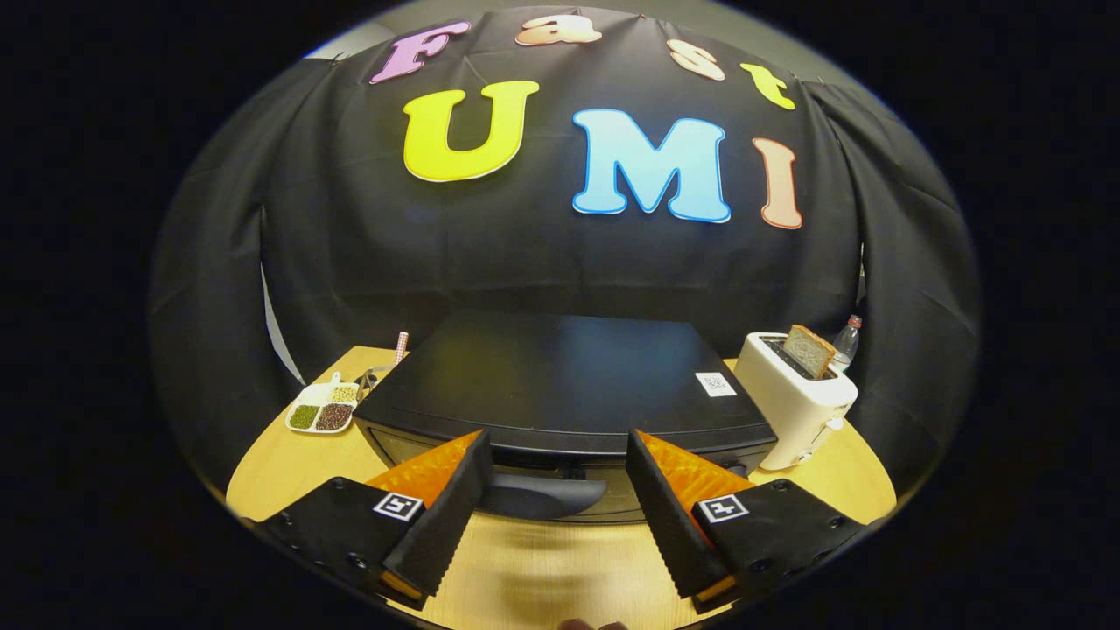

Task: Open the toaster oven, put the food inside, and close the toaster oven door.

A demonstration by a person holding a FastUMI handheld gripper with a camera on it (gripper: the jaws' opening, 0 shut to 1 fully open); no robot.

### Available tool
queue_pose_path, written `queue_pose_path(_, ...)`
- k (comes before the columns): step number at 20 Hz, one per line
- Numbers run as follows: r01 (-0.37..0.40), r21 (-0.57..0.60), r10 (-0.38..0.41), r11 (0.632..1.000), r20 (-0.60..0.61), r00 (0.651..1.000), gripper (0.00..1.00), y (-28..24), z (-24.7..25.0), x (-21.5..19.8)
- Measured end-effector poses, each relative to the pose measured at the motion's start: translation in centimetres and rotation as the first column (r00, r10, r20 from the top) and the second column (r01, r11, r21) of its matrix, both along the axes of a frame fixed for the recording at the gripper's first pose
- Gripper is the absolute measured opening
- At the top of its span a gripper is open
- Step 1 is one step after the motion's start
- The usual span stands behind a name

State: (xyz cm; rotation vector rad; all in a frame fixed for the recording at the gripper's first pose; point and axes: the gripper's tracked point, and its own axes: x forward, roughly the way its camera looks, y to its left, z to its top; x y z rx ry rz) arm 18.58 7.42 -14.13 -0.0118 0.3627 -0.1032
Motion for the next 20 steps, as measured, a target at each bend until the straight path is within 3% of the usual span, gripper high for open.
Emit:
queue_pose_path(11,0.022,0.04,-0.018,0.999,-0.082,0.996,0.98,0.7,-2.0,0.3)
queue_pose_path(20,-0.013,0.07,0.023,0.997,-0.144,0.989,0.99,1.0,-3.6,-3.7)
